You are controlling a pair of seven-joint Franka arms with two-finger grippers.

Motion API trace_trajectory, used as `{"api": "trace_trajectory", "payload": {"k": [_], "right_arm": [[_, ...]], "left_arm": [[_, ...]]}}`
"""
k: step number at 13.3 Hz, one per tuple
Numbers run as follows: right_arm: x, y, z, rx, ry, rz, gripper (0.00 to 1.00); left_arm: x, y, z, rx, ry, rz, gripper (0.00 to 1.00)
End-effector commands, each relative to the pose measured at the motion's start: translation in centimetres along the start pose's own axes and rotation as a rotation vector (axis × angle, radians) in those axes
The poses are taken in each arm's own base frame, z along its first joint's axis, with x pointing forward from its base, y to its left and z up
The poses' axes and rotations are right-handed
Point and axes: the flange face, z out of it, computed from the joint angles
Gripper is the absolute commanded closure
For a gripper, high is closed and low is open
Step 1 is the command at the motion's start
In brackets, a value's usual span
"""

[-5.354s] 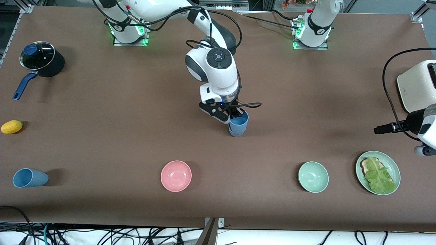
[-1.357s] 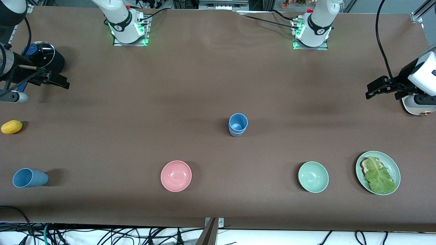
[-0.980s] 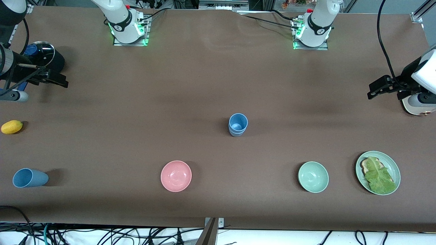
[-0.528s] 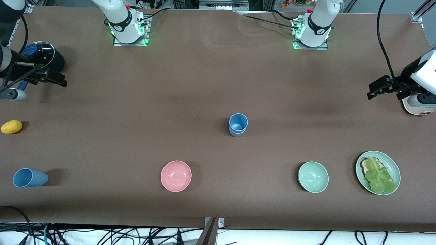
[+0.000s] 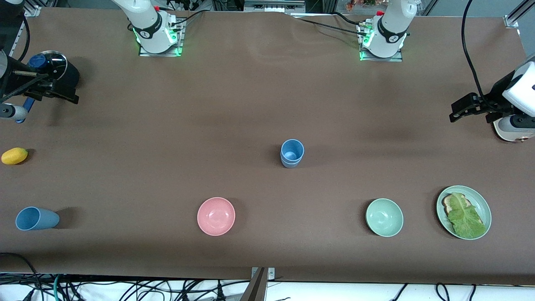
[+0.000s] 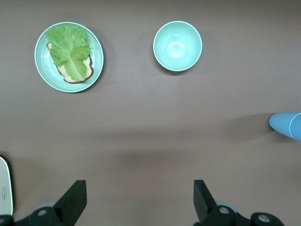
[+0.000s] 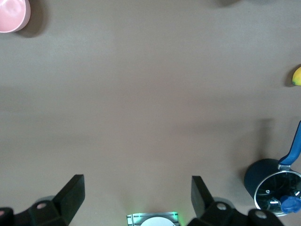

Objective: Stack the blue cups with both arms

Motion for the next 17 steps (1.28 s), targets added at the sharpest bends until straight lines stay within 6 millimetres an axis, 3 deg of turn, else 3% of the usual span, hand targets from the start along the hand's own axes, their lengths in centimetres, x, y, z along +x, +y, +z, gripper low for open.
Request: {"api": "trace_trajectory", "payload": {"k": [1, 17], "right_arm": [[-0.41, 0.45, -0.87, -0.007, 0.012, 0.004, 0.00], [-0.37, 0.32, -0.84, 0.004, 0.014, 0.001, 0.00]], "left_arm": [[0.30, 0.10, -0.31, 0.026, 0.002, 0.026, 0.00], [0.59, 0.37, 0.33, 0.026, -0.008, 0.031, 0.00]]}}
